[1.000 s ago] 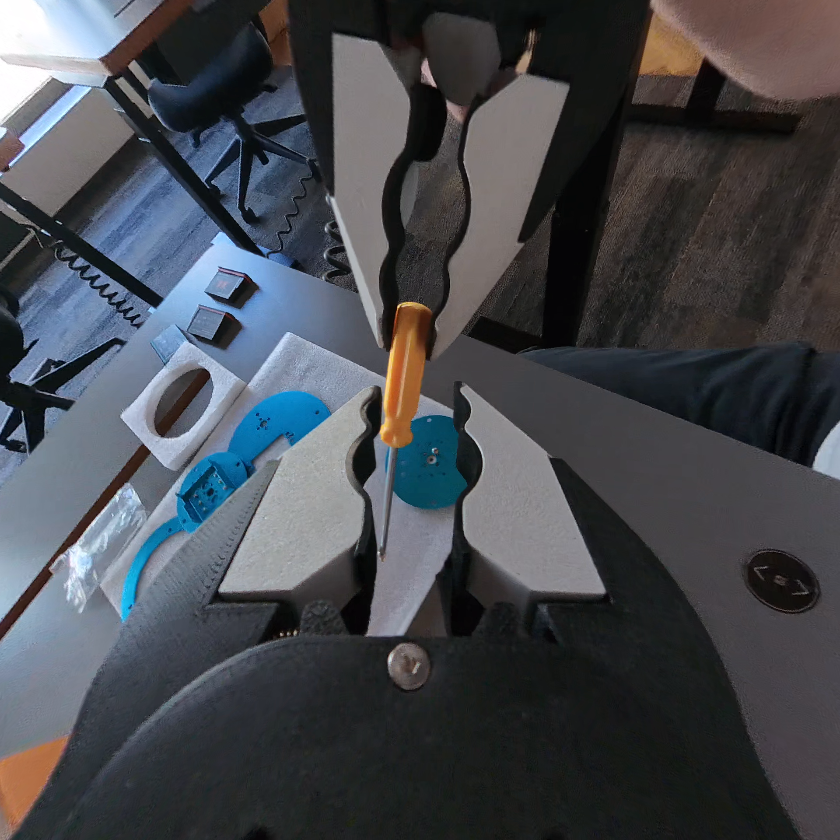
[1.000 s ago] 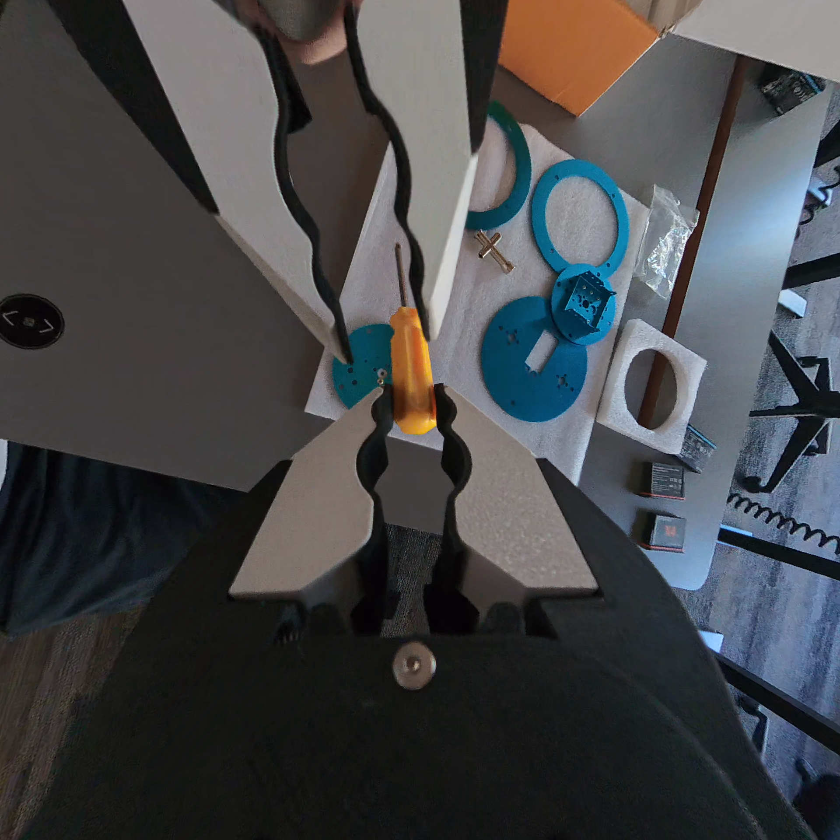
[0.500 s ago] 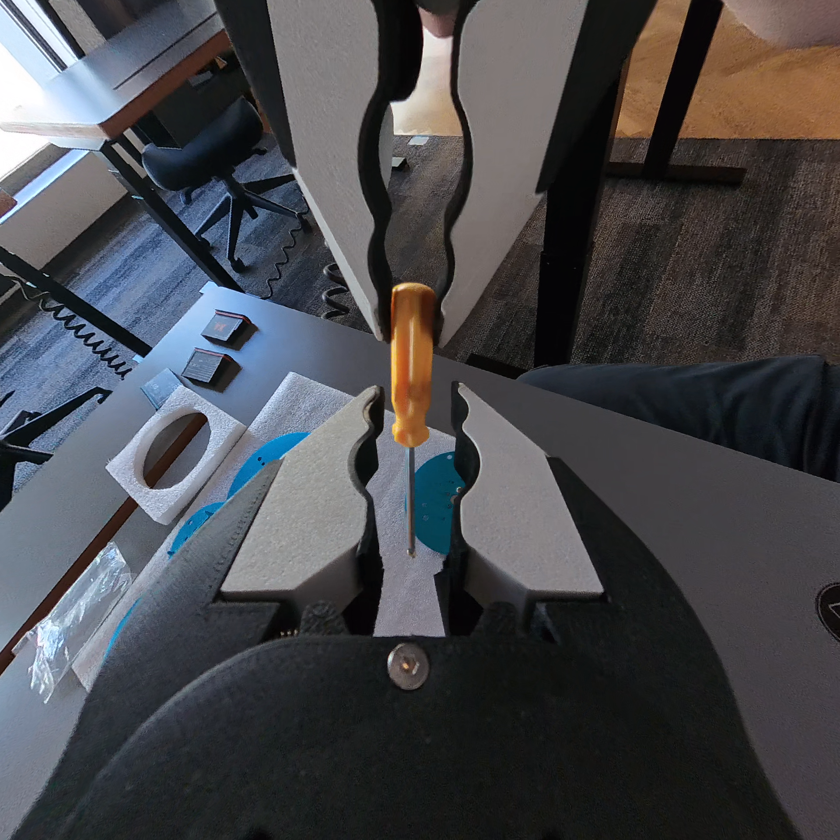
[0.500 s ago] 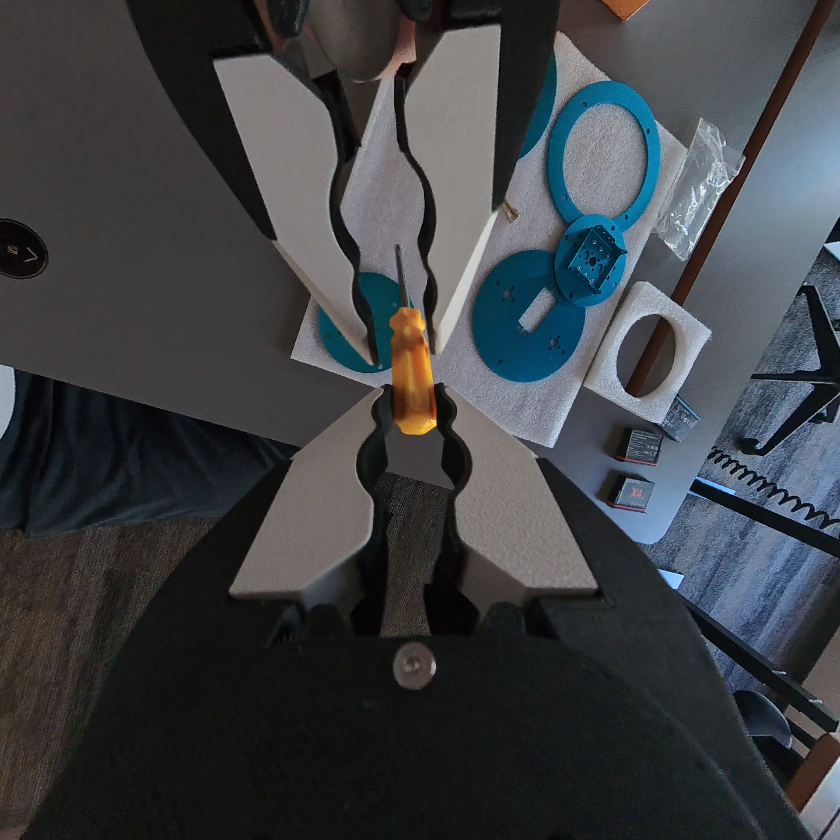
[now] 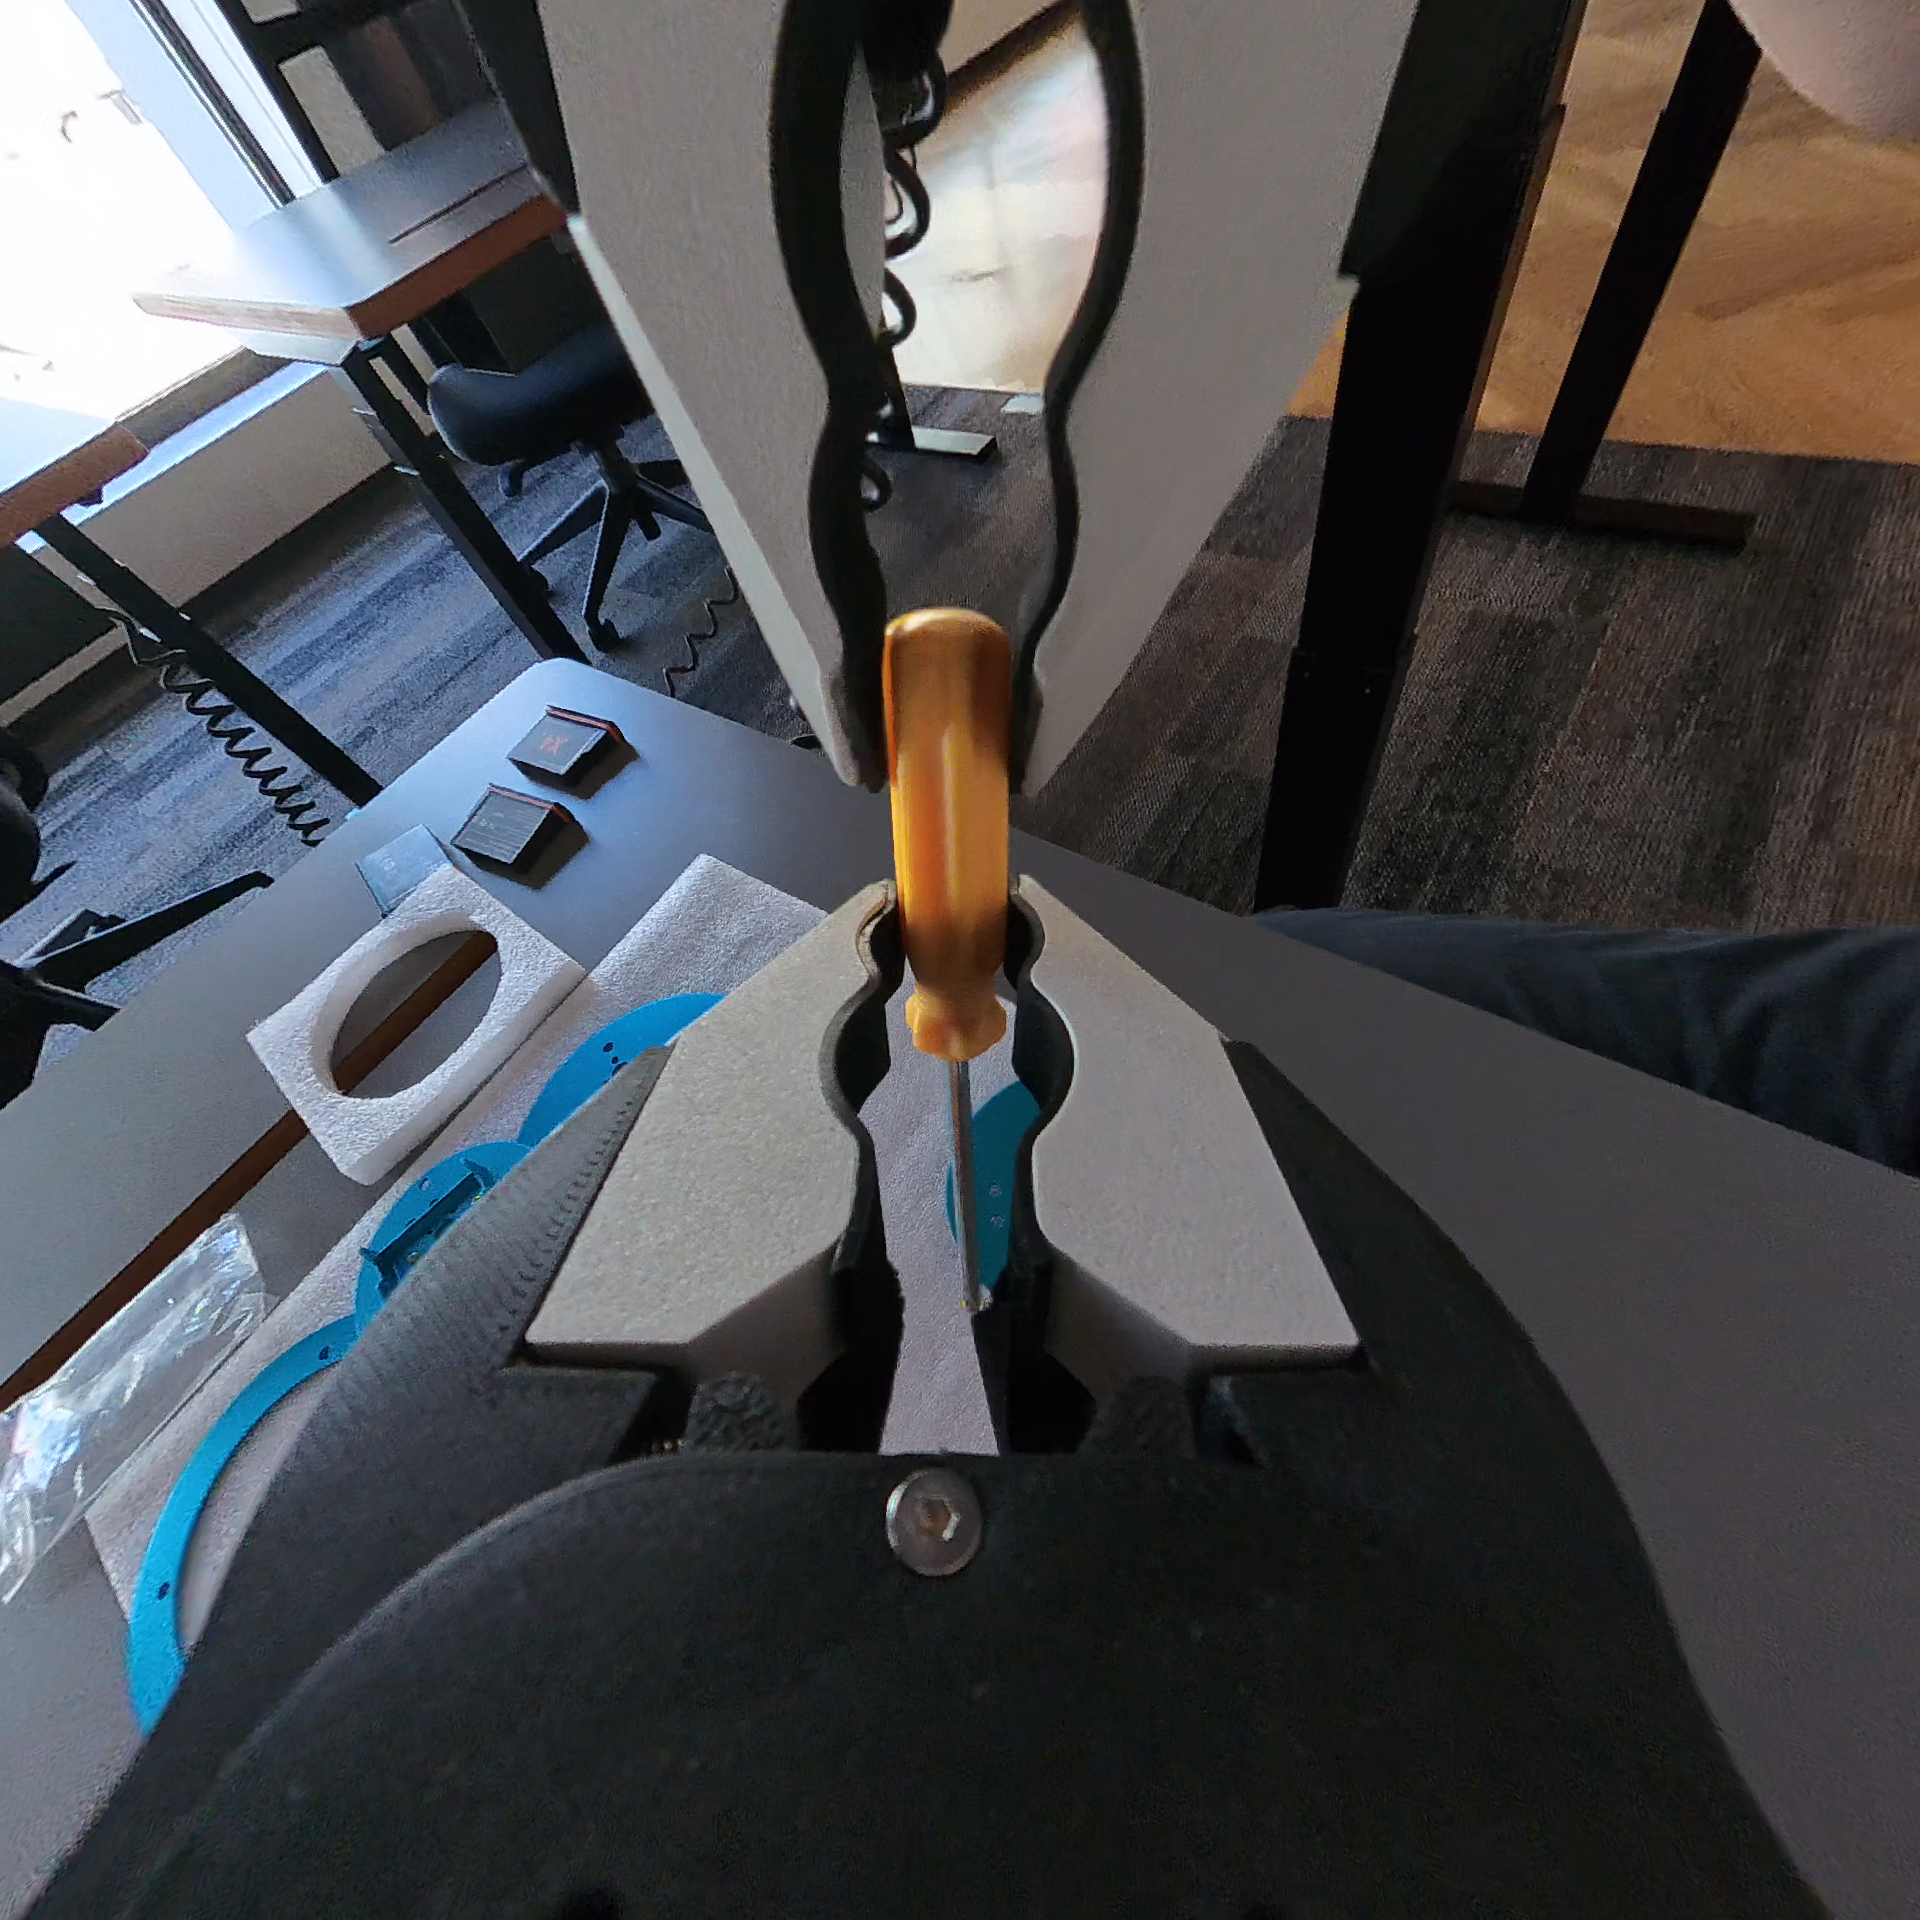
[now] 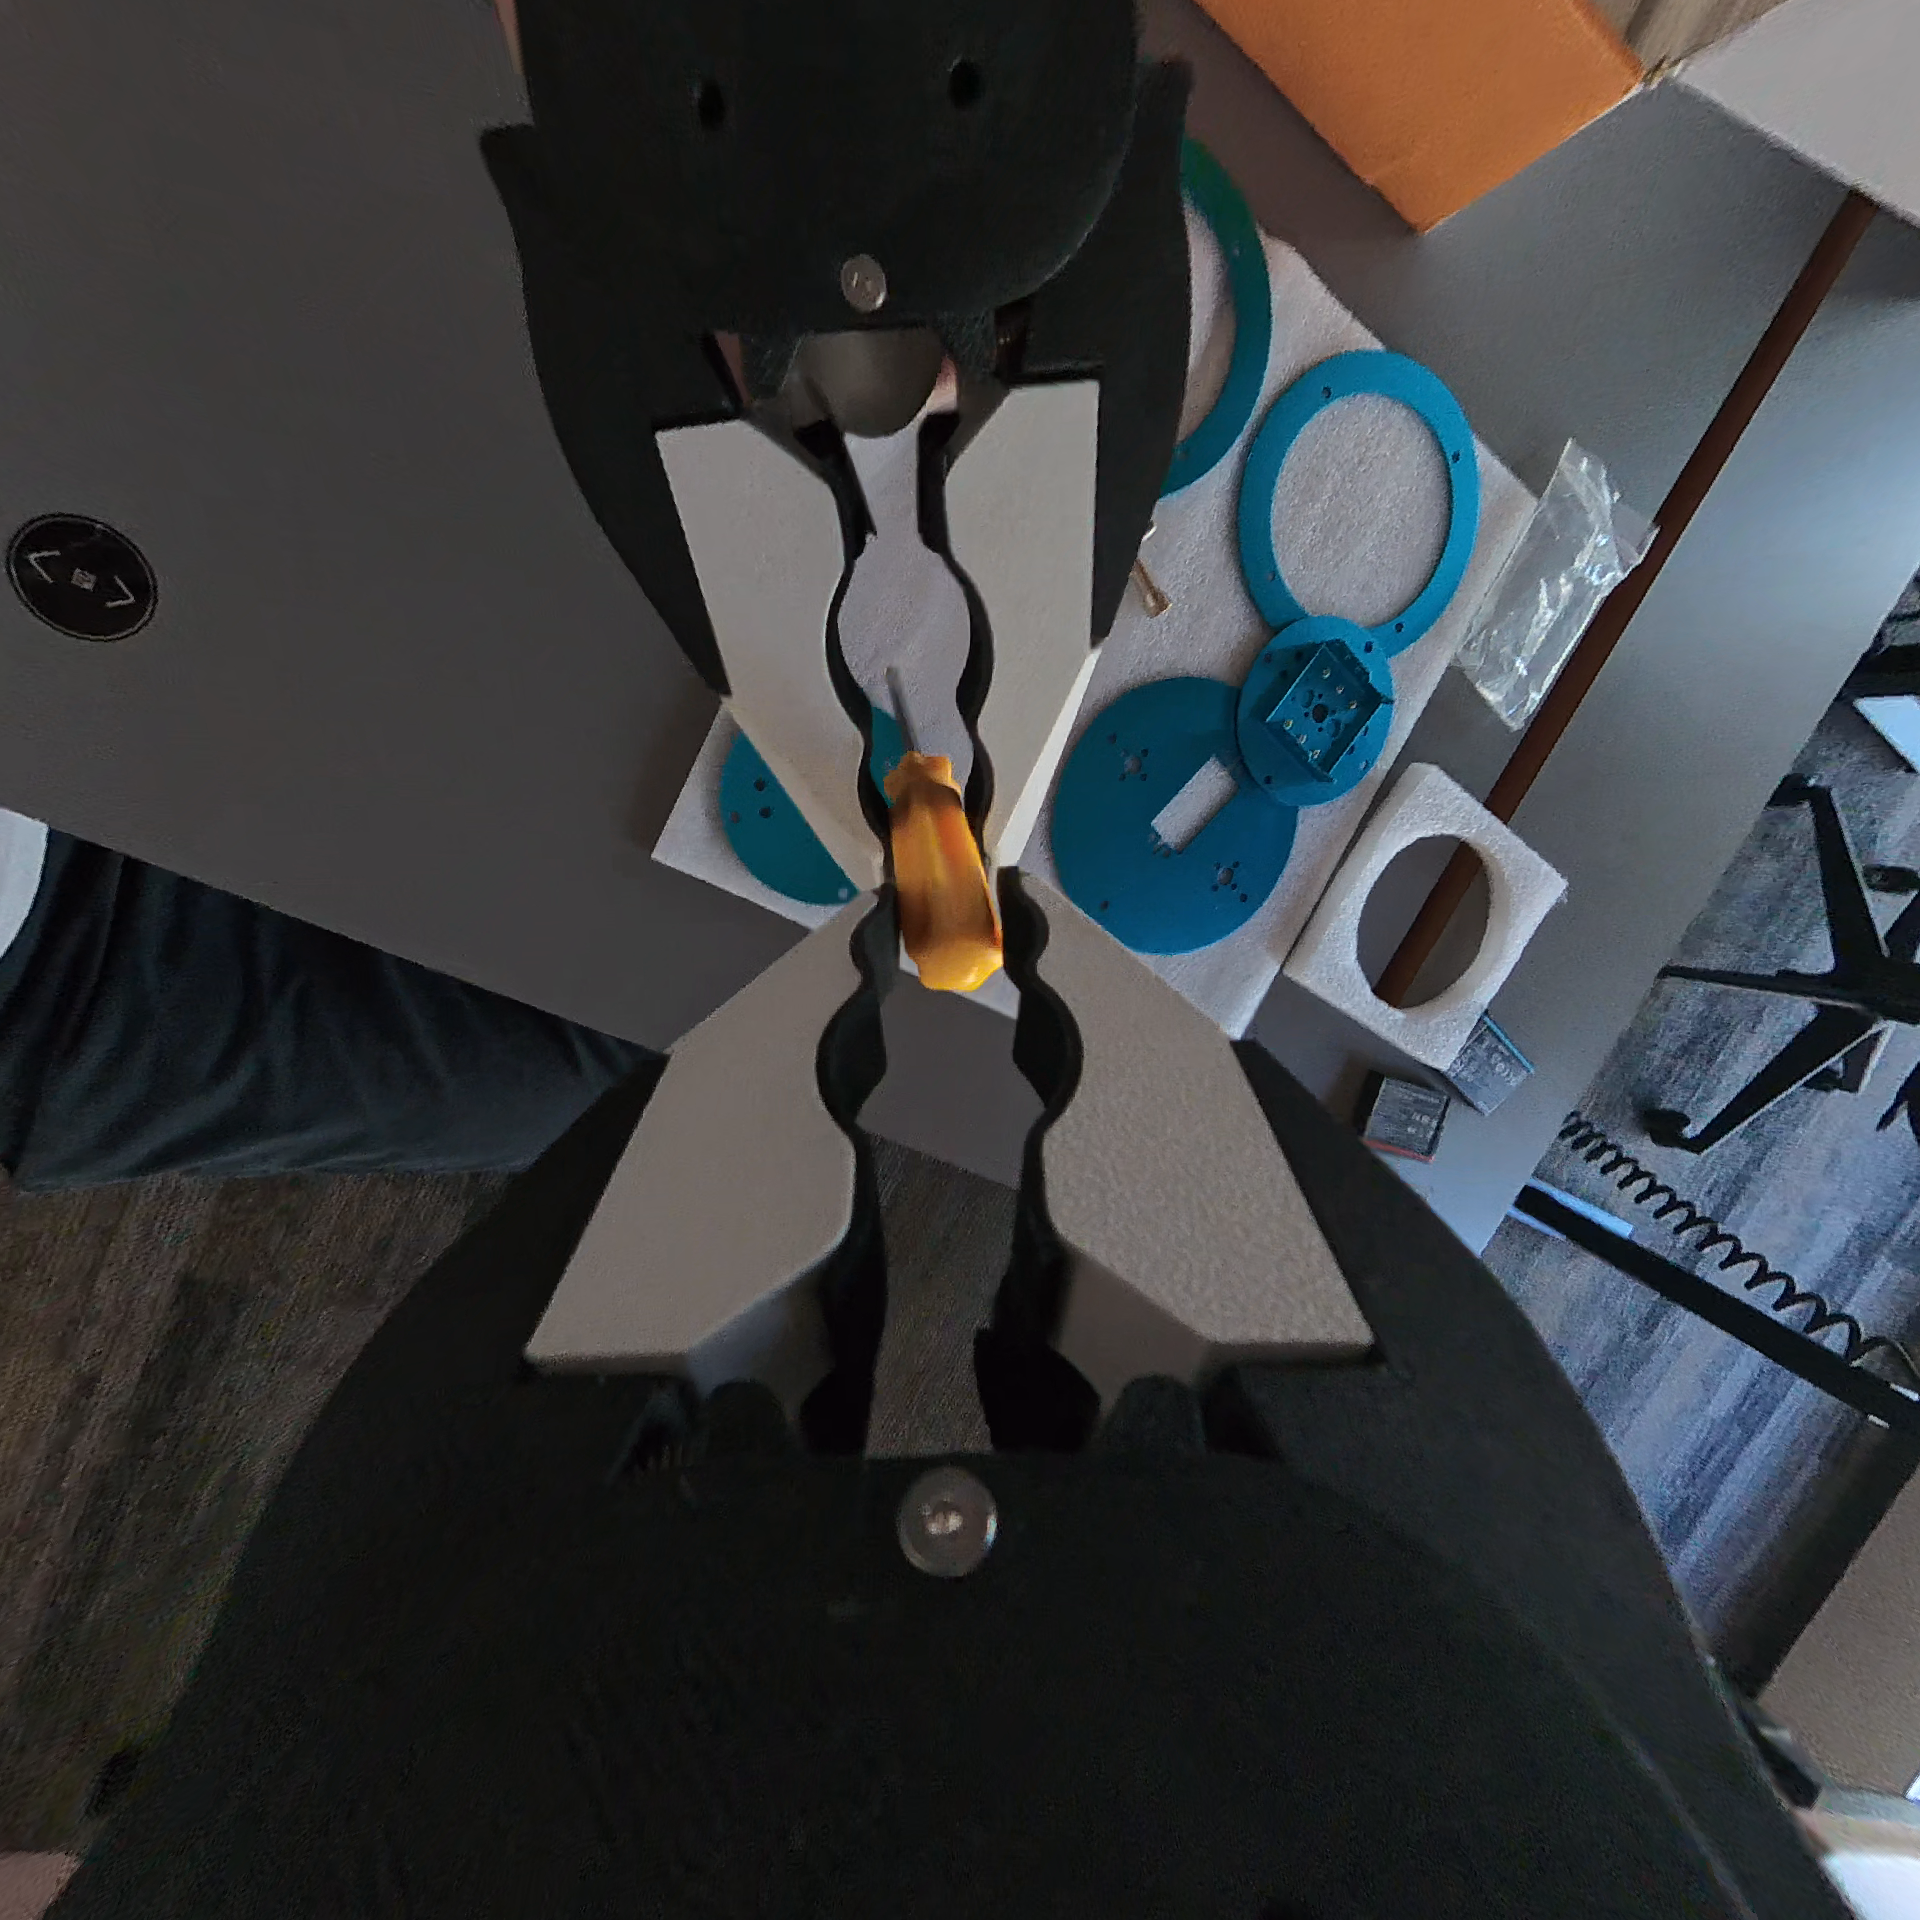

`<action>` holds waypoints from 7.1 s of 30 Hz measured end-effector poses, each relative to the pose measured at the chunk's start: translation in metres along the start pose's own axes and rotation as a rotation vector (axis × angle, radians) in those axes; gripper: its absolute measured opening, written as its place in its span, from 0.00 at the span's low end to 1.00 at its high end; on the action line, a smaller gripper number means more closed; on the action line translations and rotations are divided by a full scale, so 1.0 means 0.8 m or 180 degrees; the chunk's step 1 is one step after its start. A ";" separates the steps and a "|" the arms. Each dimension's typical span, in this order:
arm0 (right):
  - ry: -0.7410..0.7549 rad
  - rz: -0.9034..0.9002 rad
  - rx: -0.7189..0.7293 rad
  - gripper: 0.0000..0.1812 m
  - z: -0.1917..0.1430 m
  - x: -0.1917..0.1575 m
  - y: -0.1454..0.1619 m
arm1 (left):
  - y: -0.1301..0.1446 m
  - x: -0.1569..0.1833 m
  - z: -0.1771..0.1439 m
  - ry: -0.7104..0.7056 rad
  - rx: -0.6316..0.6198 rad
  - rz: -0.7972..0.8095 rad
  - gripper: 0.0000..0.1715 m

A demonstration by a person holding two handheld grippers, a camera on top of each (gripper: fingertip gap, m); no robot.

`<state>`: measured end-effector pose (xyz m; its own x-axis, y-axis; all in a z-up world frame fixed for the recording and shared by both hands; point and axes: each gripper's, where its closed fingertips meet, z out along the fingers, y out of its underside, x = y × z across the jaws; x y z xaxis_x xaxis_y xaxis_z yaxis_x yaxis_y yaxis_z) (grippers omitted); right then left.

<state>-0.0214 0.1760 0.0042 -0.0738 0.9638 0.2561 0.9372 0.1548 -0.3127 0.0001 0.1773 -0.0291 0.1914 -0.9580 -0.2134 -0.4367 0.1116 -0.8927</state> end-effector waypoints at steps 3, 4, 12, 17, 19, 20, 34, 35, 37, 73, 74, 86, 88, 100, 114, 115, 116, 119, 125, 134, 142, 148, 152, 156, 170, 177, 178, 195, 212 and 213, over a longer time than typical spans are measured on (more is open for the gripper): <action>0.0116 -0.0010 0.0379 0.12 -0.005 0.010 -0.012 | -0.007 -0.006 -0.006 -0.0009 0.0266 -0.0268 0.10; 0.0174 0.0039 0.0563 0.15 -0.009 0.014 -0.017 | -0.009 -0.008 -0.010 -0.0011 0.0359 -0.0365 0.10; 0.0060 0.1388 0.3226 0.35 -0.036 0.024 -0.053 | -0.027 -0.011 -0.035 0.0016 0.0923 -0.0859 0.10; -0.0012 0.1644 0.3510 0.15 -0.007 0.013 -0.044 | -0.028 -0.001 -0.021 0.0008 0.0896 -0.0781 0.10; -0.0004 0.1638 0.3591 0.10 -0.004 0.009 -0.041 | -0.023 -0.002 -0.015 -0.0027 0.0870 -0.0806 0.10; 0.0018 0.1667 0.3634 0.10 -0.003 0.009 -0.039 | -0.022 -0.001 -0.013 -0.0026 0.0884 -0.0813 0.10; 0.0335 0.2029 0.3814 0.09 0.016 0.011 0.000 | 0.062 0.016 -0.004 0.0103 0.0317 -0.0888 0.31; 0.0326 0.2045 0.3814 0.09 0.016 0.013 0.001 | 0.072 0.016 -0.002 0.0060 0.0203 -0.0843 0.34; 0.0302 0.2034 0.3742 0.09 0.019 0.014 0.001 | 0.091 0.018 0.004 0.0056 -0.0020 -0.0765 0.38; 0.0037 0.1981 0.3384 0.10 0.067 0.013 0.001 | 0.150 0.043 0.034 0.0515 -0.0603 -0.0781 0.38; 0.0050 0.1970 0.3377 0.10 0.067 0.013 0.000 | 0.150 0.043 0.035 0.0514 -0.0605 -0.0782 0.38; 0.0053 0.1815 0.3105 0.10 0.074 0.011 -0.013 | 0.151 0.045 0.037 0.0525 -0.0630 -0.0760 0.34; 0.0052 0.1792 0.3092 0.10 0.075 0.010 -0.016 | 0.153 0.045 0.037 0.0523 -0.0659 -0.0750 0.34; 0.0029 0.1691 0.3197 0.10 0.074 0.003 -0.026 | 0.155 0.048 0.039 0.0532 -0.0710 -0.0724 0.31; 0.0212 0.1733 0.3749 0.09 0.063 -0.002 -0.013 | 0.154 0.046 0.038 0.0514 -0.0689 -0.0804 0.29; 0.0226 0.1724 0.3737 0.09 0.063 -0.002 -0.013 | 0.151 0.043 0.037 0.0483 -0.0642 -0.0843 0.29; 0.0253 0.1695 0.3707 0.09 0.063 -0.002 -0.013 | 0.143 0.039 0.035 0.0478 -0.0510 -0.0935 0.28; 0.0309 0.1555 0.3526 0.09 0.066 -0.005 -0.017 | 0.103 0.027 0.017 0.0602 0.0093 -0.1258 0.22; 0.0212 0.1418 0.3161 0.10 0.071 -0.006 -0.020 | 0.117 0.017 0.009 0.0496 -0.0019 -0.1202 0.21; 0.0090 0.1556 0.2980 0.10 0.073 -0.001 -0.016 | 0.151 0.021 0.025 0.0473 -0.0477 -0.1168 0.30; 0.0033 0.1518 0.2843 0.10 0.074 -0.003 -0.019 | 0.160 0.037 0.036 0.0472 -0.0729 -0.0885 0.29; -0.0023 0.1549 0.2755 0.10 0.077 0.000 -0.022 | 0.158 0.039 0.040 0.0431 -0.0737 -0.0816 0.29; -0.0079 0.1630 0.2730 0.10 0.078 0.001 -0.021 | 0.148 0.037 0.034 0.0495 -0.0567 -0.0947 0.24; -0.0092 0.1643 0.2667 0.10 0.078 0.001 -0.019 | 0.129 0.019 0.019 0.0454 -0.0218 -0.1150 0.21; -0.0026 0.1681 0.2254 0.10 0.077 -0.001 -0.013 | 0.153 0.031 0.024 0.0490 -0.0577 -0.0969 0.26; -0.0024 0.1607 0.2090 0.10 0.079 -0.004 -0.016 | 0.160 0.035 0.029 0.0517 -0.0687 -0.0937 0.24; -0.0015 0.1581 0.2051 0.10 0.079 -0.005 -0.017 | 0.160 0.035 0.029 0.0525 -0.0680 -0.0942 0.25; -0.0079 0.1569 0.1848 0.10 0.084 -0.005 -0.019 | 0.104 0.018 0.015 0.0547 0.0122 -0.1110 0.17; -0.0130 0.1486 0.1627 0.10 0.086 -0.002 -0.015 | 0.079 0.014 0.016 0.0477 0.0410 -0.1133 0.09; -0.0163 0.1458 0.1599 0.10 0.086 -0.003 -0.015 | 0.079 0.014 0.016 0.0478 0.0415 -0.1141 0.09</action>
<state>-0.0560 0.1871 -0.0557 0.2651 0.9633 -0.0431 0.6066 -0.2013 -0.7691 -0.0146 0.1771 -0.0929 0.1765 -0.9692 0.1721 -0.2489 -0.2131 -0.9448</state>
